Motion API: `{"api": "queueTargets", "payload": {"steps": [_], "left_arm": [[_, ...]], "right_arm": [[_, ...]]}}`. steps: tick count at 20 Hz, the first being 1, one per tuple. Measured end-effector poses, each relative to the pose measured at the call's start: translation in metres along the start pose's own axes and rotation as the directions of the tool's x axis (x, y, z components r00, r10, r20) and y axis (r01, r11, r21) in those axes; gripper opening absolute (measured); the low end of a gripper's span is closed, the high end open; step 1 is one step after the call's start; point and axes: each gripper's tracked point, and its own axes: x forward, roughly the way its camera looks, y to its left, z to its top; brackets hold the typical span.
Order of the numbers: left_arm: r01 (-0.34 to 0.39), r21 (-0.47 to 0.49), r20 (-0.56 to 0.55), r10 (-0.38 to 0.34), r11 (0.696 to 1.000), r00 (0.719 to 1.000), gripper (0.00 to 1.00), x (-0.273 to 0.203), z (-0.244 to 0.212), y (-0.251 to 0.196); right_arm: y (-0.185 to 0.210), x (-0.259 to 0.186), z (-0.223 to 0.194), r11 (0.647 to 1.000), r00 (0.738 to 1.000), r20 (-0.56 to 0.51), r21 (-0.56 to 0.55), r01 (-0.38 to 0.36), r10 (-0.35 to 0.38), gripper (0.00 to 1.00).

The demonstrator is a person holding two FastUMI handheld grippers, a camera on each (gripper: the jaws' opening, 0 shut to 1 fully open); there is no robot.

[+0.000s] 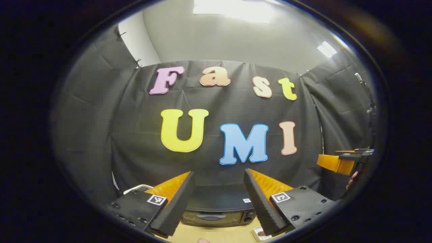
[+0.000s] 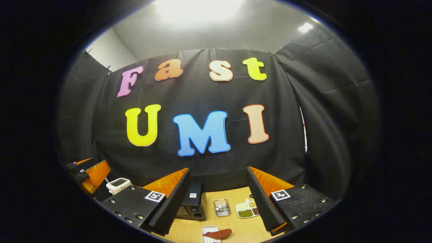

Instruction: Open the electric oven with the left hand, put the food in, and close the electric oven.

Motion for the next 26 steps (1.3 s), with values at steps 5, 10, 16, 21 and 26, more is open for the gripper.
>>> {"api": "queueTargets", "payload": {"steps": [5,10,16,21,26], "left_arm": [[-0.006,0.010,-0.012,0.006,1.000,1.000,0.97,0.003,-0.002,-0.003],[-0.006,0.002,-0.041,0.006,1.000,0.999,1.00,0.008,-0.013,0.000],[-0.015,0.010,-0.084,0.016,1.000,0.996,1.00,0.015,-0.034,0.007],[-0.005,0.001,-0.200,0.006,1.000,0.980,1.00,0.033,-0.085,0.015],[0.014,0.005,-0.291,-0.011,1.000,0.957,0.97,0.056,-0.135,0.017]], "right_arm": [[-0.003,0.002,0.000,1.000,1.000,0.009,-0.005,-0.005,0.005,0.98],[0.000,-0.002,-0.009,1.000,1.000,-0.003,-0.025,-0.016,0.016,0.99],[0.008,-0.004,-0.017,0.999,0.999,-0.014,-0.030,-0.029,0.028,0.98],[0.009,-0.009,-0.026,0.999,0.999,-0.031,-0.043,-0.025,0.024,0.98],[0.002,-0.014,-0.035,0.999,0.998,-0.056,-0.040,-0.007,0.005,0.98]]}}
